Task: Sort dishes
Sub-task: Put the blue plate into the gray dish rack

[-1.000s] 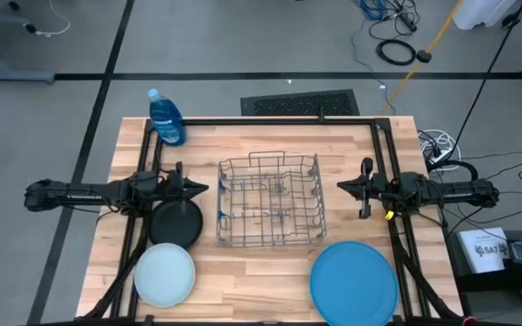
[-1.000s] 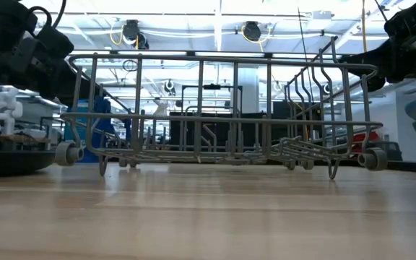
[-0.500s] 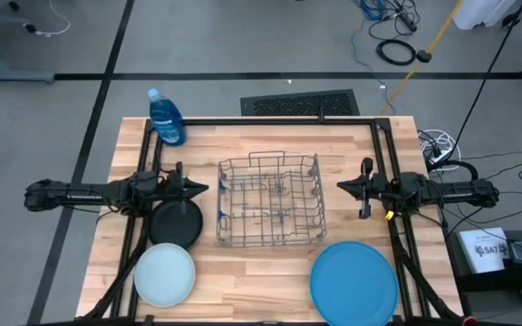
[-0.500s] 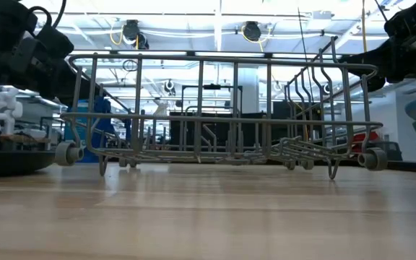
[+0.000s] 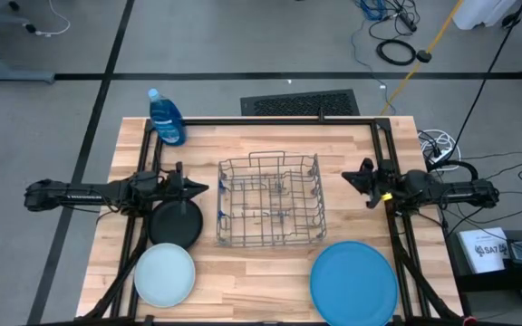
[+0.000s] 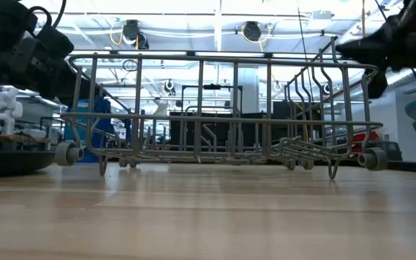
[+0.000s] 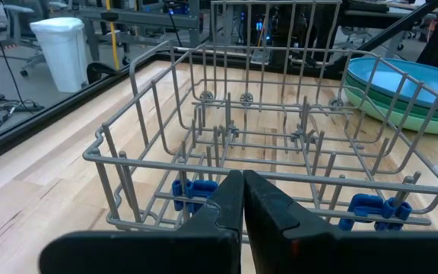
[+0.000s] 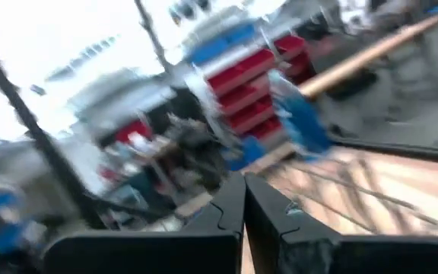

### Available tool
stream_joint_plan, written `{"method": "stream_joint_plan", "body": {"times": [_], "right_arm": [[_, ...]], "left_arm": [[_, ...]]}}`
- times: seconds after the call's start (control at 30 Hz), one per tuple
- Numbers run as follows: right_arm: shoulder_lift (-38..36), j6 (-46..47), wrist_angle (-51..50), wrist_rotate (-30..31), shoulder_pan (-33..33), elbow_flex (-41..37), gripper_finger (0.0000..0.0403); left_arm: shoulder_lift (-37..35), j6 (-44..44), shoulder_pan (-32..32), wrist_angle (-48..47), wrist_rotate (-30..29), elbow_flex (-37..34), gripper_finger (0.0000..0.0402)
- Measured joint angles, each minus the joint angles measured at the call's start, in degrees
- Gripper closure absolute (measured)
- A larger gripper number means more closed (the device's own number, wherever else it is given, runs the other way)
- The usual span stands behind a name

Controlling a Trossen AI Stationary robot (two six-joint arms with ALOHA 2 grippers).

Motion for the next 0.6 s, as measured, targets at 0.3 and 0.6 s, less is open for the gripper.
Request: {"method": "stream_joint_plan", "body": {"times": [0.3, 0.6], "right_arm": [[5.5, -14.2, 6.4, -12.1, 0.0, 12.0, 0.0403], [20.2, -21.0, -17.4, -9.3, 0.0, 31.1, 0.0403]], "left_arm": [[0.0, 0.0, 0.0, 0.0, 0.0, 0.0, 0.0388], [0.0, 0.0, 0.0, 0.0, 0.0, 0.0, 0.0388]]}}
